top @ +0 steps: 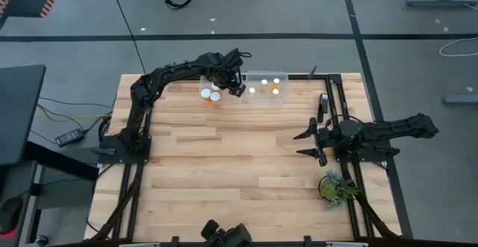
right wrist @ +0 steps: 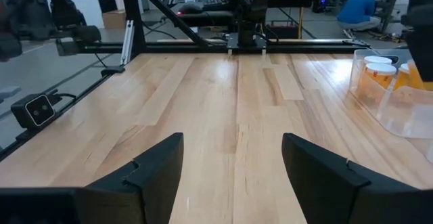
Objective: Pick and place medicine bottles into bin by pill shape (circle, oval)
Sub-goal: Adjust the large orange pill bottle on the transparent bin
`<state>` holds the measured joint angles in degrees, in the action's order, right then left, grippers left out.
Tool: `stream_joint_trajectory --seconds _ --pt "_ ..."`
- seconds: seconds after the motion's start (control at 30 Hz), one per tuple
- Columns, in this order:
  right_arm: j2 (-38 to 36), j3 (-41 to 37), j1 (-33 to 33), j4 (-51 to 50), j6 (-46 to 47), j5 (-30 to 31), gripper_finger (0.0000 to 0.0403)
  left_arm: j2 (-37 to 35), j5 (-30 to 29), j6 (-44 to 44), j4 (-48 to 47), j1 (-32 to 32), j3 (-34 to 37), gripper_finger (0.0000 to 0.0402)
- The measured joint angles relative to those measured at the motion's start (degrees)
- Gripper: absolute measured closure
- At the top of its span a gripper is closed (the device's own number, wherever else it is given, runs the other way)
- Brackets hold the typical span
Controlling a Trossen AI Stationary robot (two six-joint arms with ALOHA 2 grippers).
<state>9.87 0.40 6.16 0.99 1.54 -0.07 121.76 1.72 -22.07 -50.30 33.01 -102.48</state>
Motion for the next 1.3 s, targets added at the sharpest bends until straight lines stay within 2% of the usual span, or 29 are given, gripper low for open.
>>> stream_joint_trajectory --seconds 0.2,0.3,0.73,1.3 --pt "0.0 0.0 0.02 0.1 -0.24 0.02 0.0146 1.11 0.17 0.13 -0.19 0.51 -1.05 0.0184" --pt "0.0 0.0 0.02 0.35 -0.5 0.0 0.0146 2.47 0.3 0.16 -0.89 0.5 -3.72 0.0188" --pt "0.31 0.0 0.02 0.42 -0.26 0.02 0.0146 15.19 -0.25 1.47 -21.37 0.09 -23.17 0.0186" --pt "0.37 0.0 0.0 0.39 -0.07 0.02 0.0146 15.42 -1.66 3.89 -25.02 -1.79 -23.54 0.0189"
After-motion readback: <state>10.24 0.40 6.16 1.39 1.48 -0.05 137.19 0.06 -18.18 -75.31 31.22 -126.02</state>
